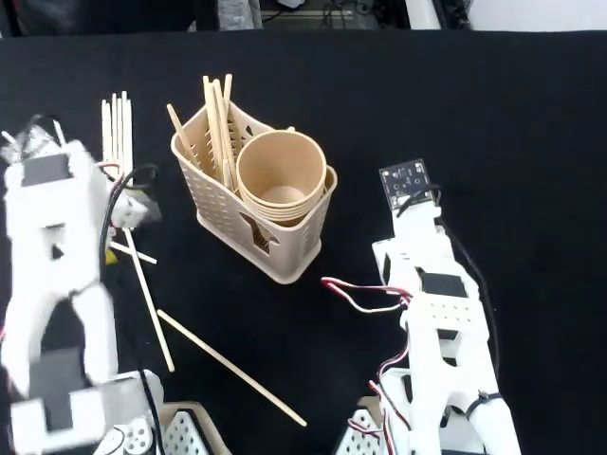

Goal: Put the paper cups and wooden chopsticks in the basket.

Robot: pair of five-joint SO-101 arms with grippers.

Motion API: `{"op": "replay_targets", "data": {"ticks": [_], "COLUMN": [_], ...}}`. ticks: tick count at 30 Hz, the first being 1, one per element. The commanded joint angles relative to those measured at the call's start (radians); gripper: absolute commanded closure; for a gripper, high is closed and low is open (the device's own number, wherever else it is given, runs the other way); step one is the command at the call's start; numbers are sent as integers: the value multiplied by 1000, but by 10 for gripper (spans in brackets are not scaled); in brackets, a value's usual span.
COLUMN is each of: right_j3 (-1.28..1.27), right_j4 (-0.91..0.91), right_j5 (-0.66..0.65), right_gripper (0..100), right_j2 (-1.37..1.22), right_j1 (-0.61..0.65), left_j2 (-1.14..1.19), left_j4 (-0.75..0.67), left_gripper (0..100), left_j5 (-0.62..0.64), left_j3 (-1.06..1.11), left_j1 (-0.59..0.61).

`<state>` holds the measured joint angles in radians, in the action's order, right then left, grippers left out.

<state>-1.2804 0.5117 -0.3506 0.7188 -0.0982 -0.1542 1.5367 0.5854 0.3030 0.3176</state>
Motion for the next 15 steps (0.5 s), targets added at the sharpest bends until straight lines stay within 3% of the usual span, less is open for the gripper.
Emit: {"op": "replay_targets", "data": {"ticks": [1, 6, 11, 15], "right_j3": [5, 5, 5, 5], "right_j4": [-17, -20, -20, -20], "right_j5": [-6, -6, -6, -6], "right_gripper": [985, 985, 985, 985], "right_j2": [25, 25, 25, 25], "right_j1": [-9, -8, -8, -8], "left_j2": [245, 520, 594, 595], "left_j4": [-29, -83, -83, -87], "left_gripper": [683, 683, 686, 801], "left_j5": [-12, -89, -132, -130], "left_j3": [-42, -125, -232, -242], "left_j1": [-2, -53, -13, 30]}}
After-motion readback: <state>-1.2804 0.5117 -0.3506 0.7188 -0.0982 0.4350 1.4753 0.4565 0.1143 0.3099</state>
